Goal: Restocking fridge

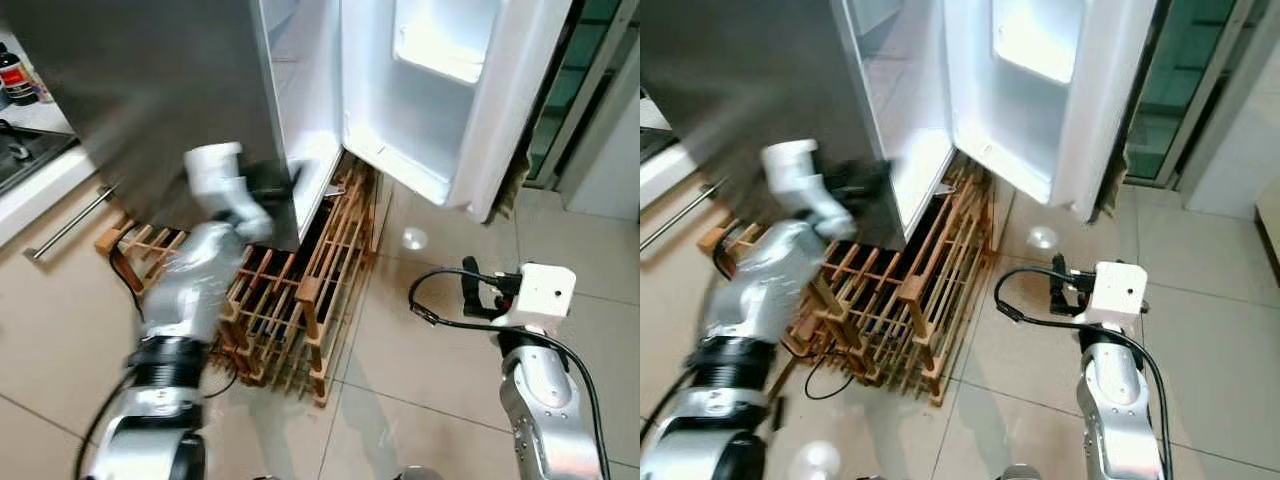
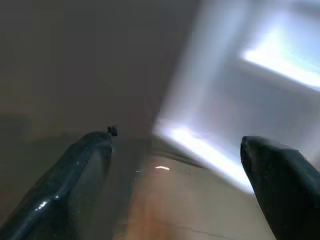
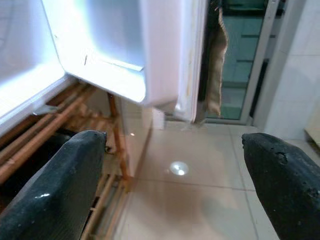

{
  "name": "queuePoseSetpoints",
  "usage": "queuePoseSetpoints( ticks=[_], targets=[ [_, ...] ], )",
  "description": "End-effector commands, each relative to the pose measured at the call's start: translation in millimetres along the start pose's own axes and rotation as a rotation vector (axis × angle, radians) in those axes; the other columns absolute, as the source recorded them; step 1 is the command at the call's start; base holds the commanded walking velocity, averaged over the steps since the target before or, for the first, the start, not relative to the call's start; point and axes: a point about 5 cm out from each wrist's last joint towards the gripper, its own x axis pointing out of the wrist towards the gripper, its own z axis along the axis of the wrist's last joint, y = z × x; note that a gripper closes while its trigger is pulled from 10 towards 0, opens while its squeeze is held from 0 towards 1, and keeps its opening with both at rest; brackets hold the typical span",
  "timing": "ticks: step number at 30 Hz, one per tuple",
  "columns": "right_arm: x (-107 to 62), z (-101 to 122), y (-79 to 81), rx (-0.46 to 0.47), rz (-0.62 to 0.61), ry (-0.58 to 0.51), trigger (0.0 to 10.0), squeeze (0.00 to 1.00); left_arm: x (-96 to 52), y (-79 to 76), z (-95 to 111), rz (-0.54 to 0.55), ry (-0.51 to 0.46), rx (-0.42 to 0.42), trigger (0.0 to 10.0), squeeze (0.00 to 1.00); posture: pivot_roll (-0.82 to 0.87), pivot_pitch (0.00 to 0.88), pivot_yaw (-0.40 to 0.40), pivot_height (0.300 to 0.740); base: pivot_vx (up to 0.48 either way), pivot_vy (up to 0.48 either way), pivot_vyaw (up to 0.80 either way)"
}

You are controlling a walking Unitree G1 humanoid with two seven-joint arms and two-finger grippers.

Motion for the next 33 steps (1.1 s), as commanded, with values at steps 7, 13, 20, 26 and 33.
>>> queuePoseSetpoints(
  ticks=[7,13,20,26,33],
  targets=[
    [19.6,4.4,12.0,0.038,0.059,-0.003,10.0,0.00,-45.0,35.7,-14.6,0.245,0.031,0.150,10.0,0.00,-0.09,0.000,0.075,0.740,0.000,0.000,0.53],
    [28.3,3.5,20.7,0.056,0.092,0.010,10.0,0.00,-43.0,44.4,0.1,0.281,-0.032,0.246,10.0,0.00,-0.05,0.000,0.036,0.740,0.000,0.000,0.74],
    [21.3,2.8,25.6,0.035,0.147,0.015,10.0,0.00,-49.5,26.9,-11.4,0.255,-0.019,0.243,10.0,0.00,-0.09,0.000,0.032,0.740,0.000,0.000,0.71],
    [18.8,2.1,25.8,0.020,0.161,0.018,10.0,0.00,-48.3,6.2,-21.2,0.210,-0.036,0.185,10.0,0.00,-0.13,0.000,0.029,0.740,0.000,-0.418,0.69],
    [19.9,4.3,23.6,0.005,0.170,0.012,10.0,0.00,-43.5,-14.6,-26.3,0.175,-0.034,0.218,10.0,0.00,-0.13,0.000,0.026,0.740,0.000,-0.428,0.69]
  ],
)
